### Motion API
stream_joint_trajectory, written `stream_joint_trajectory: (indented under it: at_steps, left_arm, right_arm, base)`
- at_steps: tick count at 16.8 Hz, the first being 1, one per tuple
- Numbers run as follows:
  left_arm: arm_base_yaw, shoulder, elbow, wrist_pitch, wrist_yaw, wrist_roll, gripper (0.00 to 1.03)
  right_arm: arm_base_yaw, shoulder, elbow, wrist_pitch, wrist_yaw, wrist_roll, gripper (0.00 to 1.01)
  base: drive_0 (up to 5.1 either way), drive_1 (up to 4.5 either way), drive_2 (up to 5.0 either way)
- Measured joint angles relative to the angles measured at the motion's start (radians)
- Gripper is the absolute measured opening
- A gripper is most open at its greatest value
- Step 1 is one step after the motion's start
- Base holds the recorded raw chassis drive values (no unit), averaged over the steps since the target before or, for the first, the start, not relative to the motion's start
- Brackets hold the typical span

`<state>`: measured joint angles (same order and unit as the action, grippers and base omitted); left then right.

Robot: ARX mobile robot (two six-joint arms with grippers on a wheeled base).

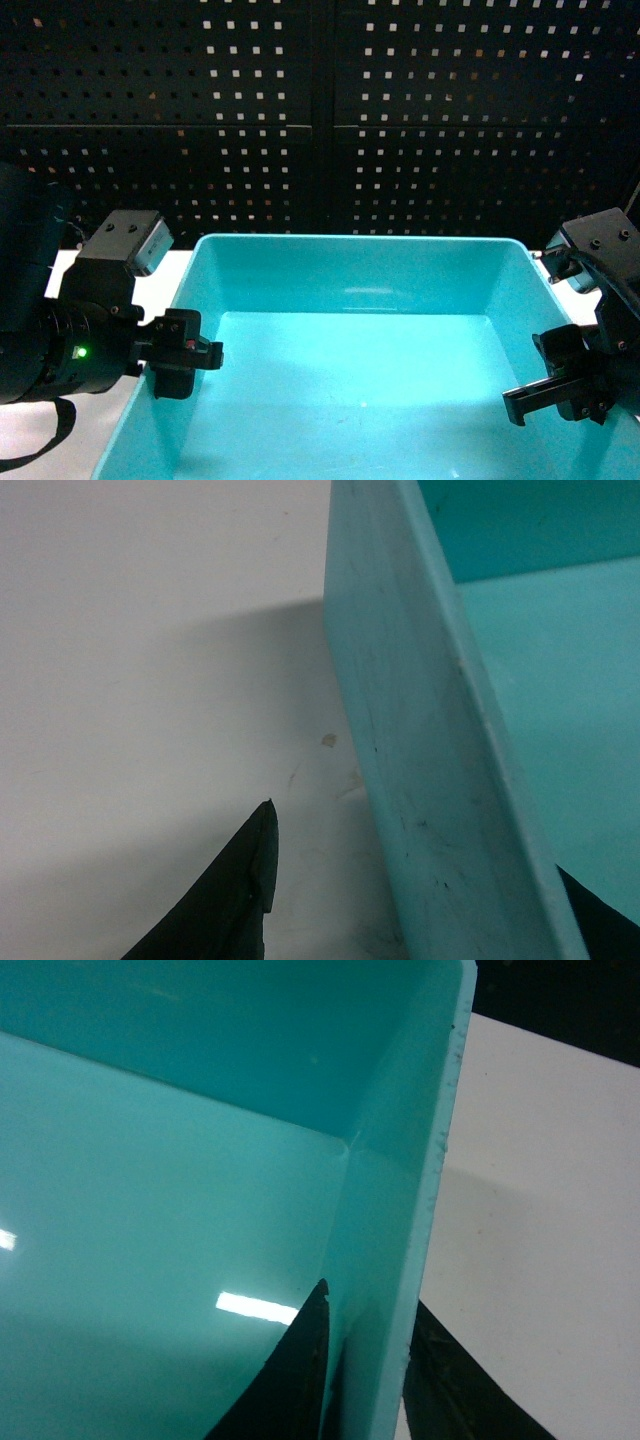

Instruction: Stack blue boxes stably on right

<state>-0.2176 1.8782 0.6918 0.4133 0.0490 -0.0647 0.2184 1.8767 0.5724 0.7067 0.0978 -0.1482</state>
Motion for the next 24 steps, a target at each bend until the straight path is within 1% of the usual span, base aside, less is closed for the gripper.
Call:
stream_joint_trajectory:
  at_steps: [1, 2, 3, 4, 5, 11, 20, 21, 22, 24]
  left_arm:
    - [-0.005, 0.0, -0.002, 0.002, 0.0, -0.005, 0.51]
    - [-0.007, -0.002, -0.005, 0.003, 0.0, -0.013, 0.51]
    - [-0.009, -0.006, -0.01, 0.004, -0.001, -0.015, 0.51]
    - [-0.013, -0.011, -0.018, 0.008, 0.0, -0.02, 0.51]
    - [-0.014, -0.015, -0.028, 0.014, 0.0, -0.028, 0.51]
    - [-0.029, -0.028, -0.048, 0.024, -0.008, -0.033, 0.51]
    - [-0.028, -0.032, -0.053, 0.024, -0.015, -0.032, 0.51]
    - [-0.028, -0.032, -0.053, 0.025, -0.015, -0.031, 0.51]
    - [-0.029, -0.035, -0.055, 0.029, -0.034, -0.022, 0.51]
    - [-0.029, -0.035, -0.055, 0.03, -0.035, -0.018, 0.51]
  right_arm:
    - [-0.003, 0.0, -0.004, 0.01, -0.011, 0.038, 0.13]
    - [-0.003, -0.001, -0.006, 0.013, -0.021, 0.071, 0.1]
    - [-0.002, -0.008, -0.009, 0.014, -0.024, 0.095, 0.08]
    - [-0.002, -0.016, -0.014, 0.018, -0.024, 0.109, 0.07]
    - [-0.002, -0.021, -0.024, 0.025, -0.026, 0.115, 0.07]
    - [-0.003, -0.022, -0.047, 0.041, -0.028, 0.122, 0.07]
    - [-0.01, -0.034, -0.05, 0.032, -0.037, 0.122, 0.07]
    - [-0.01, -0.034, -0.05, 0.032, -0.037, 0.122, 0.07]
    - [-0.01, -0.034, -0.05, 0.033, -0.037, 0.122, 0.07]
    - [-0.01, -0.03, -0.051, 0.04, -0.037, 0.121, 0.07]
  base:
    - [0.0, 0.0, 0.0]
    - [0.0, 0.0, 0.0]
    - [0.0, 0.0, 0.0]
    - [0.0, 0.0, 0.0]
    - [0.0, 0.0, 0.0]
    - [0.0, 0.0, 0.0]
    - [0.0, 0.0, 0.0]
    - [0.0, 0.0, 0.0]
    - [0.0, 0.0, 0.0]
    - [0.0, 0.0, 0.0]
